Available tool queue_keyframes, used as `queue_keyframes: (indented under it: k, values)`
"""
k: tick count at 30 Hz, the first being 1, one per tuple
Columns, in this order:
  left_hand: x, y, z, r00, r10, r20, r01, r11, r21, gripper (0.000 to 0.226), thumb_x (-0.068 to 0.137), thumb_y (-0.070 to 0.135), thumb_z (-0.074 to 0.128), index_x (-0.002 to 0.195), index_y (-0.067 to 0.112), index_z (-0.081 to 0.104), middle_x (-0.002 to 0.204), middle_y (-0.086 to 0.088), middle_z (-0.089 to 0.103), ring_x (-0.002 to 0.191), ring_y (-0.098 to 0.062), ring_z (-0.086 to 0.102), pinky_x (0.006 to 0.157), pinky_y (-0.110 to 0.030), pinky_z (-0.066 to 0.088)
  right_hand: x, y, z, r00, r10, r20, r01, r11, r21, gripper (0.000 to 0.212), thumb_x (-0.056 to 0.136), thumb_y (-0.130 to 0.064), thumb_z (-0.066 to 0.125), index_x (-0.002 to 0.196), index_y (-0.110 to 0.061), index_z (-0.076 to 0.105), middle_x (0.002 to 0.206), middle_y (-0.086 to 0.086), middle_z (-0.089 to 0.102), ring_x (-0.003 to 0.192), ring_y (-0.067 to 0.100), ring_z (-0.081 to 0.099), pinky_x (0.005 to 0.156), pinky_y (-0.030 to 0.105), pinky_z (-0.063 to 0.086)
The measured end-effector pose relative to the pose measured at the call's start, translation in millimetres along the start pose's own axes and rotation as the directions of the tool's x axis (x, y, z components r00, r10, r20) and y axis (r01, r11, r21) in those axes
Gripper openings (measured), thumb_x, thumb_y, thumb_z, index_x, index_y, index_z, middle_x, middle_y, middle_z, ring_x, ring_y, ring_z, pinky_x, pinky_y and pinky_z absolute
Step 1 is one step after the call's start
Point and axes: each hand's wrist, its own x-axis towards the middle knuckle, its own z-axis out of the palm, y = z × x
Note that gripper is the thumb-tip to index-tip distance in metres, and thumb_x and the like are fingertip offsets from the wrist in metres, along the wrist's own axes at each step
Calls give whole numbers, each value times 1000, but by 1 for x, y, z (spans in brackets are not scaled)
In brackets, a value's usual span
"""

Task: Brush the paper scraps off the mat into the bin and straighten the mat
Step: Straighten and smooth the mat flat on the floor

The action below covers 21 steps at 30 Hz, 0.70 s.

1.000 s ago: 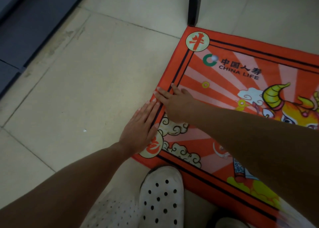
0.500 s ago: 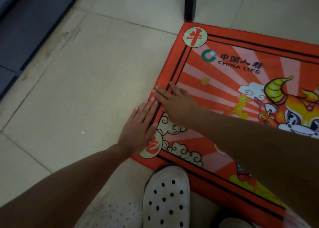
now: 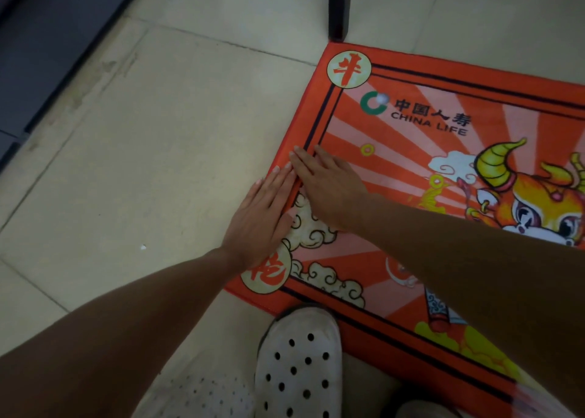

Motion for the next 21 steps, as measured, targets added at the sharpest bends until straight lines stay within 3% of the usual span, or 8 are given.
queue_keyframes:
  k: [4,9,21]
  values:
    - [11,8,1,1000,16,-23,-16,1000,-7,60,105,39,19,157,11,10,165,0,4,152,-10,-1,124,-34,5,1,9,0,999,34,-19,-34,999,17,73,101,-24,38,154,-14,-12,161,0,-14,149,25,-8,120,41,9]
    - [26,10,0,998,55,-15,-55,998,25,61,104,32,31,157,8,10,166,-3,4,152,-12,0,124,-36,8,-1,19,-7,997,73,-37,-73,997,10,74,99,-22,39,154,-12,-11,161,2,-14,149,26,-5,119,42,11]
    - [34,8,10,1000,4,6,-4,1000,-12,65,102,39,24,158,13,3,166,1,-1,152,-11,-5,123,-34,2,-4,25,-4,996,73,-52,-72,997,27,73,100,-23,38,154,-12,-11,161,2,-14,149,25,-7,120,42,9]
